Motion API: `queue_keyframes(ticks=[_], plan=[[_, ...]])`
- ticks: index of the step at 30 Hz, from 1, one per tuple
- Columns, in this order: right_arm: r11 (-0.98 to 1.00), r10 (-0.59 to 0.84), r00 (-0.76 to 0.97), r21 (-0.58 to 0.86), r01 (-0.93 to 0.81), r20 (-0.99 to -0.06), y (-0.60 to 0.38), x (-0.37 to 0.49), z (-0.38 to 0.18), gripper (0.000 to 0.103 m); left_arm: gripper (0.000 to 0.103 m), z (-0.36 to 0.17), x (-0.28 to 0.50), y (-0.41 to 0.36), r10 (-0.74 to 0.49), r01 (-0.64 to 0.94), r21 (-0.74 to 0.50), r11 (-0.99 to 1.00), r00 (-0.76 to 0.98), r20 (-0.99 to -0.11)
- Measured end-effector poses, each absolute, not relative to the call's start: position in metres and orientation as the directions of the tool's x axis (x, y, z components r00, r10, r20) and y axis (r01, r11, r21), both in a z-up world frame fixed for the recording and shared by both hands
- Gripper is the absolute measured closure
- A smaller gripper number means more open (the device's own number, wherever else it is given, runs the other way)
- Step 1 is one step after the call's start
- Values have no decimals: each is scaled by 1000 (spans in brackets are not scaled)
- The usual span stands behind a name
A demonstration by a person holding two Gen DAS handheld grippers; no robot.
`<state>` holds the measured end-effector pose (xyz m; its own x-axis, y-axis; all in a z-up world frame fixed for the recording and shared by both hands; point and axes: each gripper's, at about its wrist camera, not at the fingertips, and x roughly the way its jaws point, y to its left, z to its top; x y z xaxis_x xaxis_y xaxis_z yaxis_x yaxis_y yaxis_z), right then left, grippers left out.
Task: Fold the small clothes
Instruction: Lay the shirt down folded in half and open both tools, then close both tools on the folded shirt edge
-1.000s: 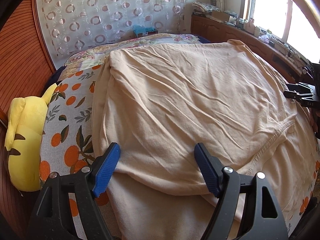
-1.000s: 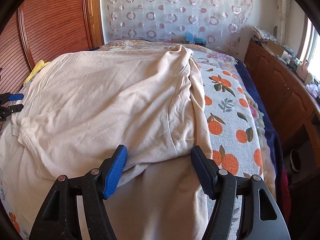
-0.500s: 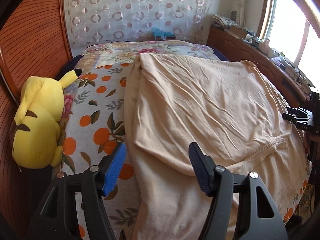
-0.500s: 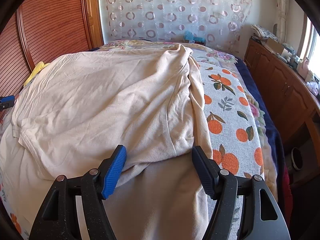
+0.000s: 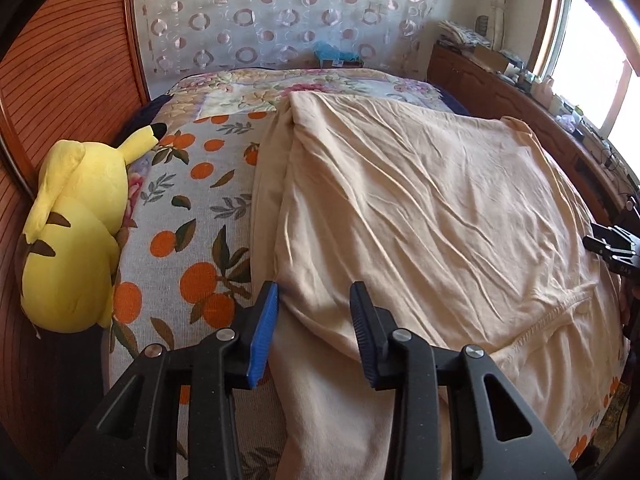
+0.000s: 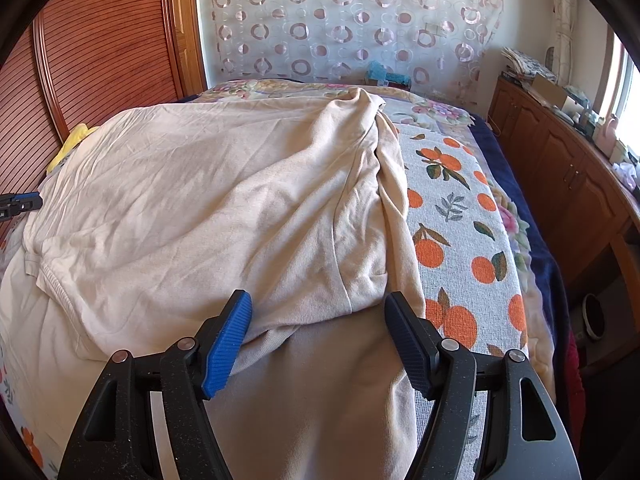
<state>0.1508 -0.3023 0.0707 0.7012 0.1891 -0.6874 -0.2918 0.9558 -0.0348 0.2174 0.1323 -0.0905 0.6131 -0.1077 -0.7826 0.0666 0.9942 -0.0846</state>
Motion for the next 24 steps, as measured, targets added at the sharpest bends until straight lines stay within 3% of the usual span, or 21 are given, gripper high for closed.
queue_keyframes(ticks=[2, 4, 6, 11, 22, 23, 24], plan=[[956, 190, 701, -34, -292, -687, -303, 151, 71, 32, 66, -91, 217, 130, -109, 84, -72, 994, 615, -781], [956, 190, 701, -34, -293, -687, -303, 151, 71, 32, 87, -90, 216, 127, -106, 101, -55, 993, 619, -778], [956, 191, 701, -33, -293, -687, -303, 151, 71, 32, 95, -85, 212, 125, -91, 94, -39, 995, 645, -759], [957, 190, 700, -31, -289, -688, -304, 152, 71, 32, 95, -64, 204, 115, -123, 127, -49, 991, 685, -718], [956, 191, 700, -31, -291, -688, -304, 152, 70, 31, 95, -67, 207, 118, -94, 108, -27, 994, 678, -729], [956, 191, 700, -30, -291, -688, -304, 152, 70, 31, 94, -67, 207, 120, -87, 101, -25, 995, 678, -730], [956, 191, 700, -31, -291, -688, -304, 152, 70, 31, 84, -68, 208, 121, -79, 95, -20, 995, 674, -734]])
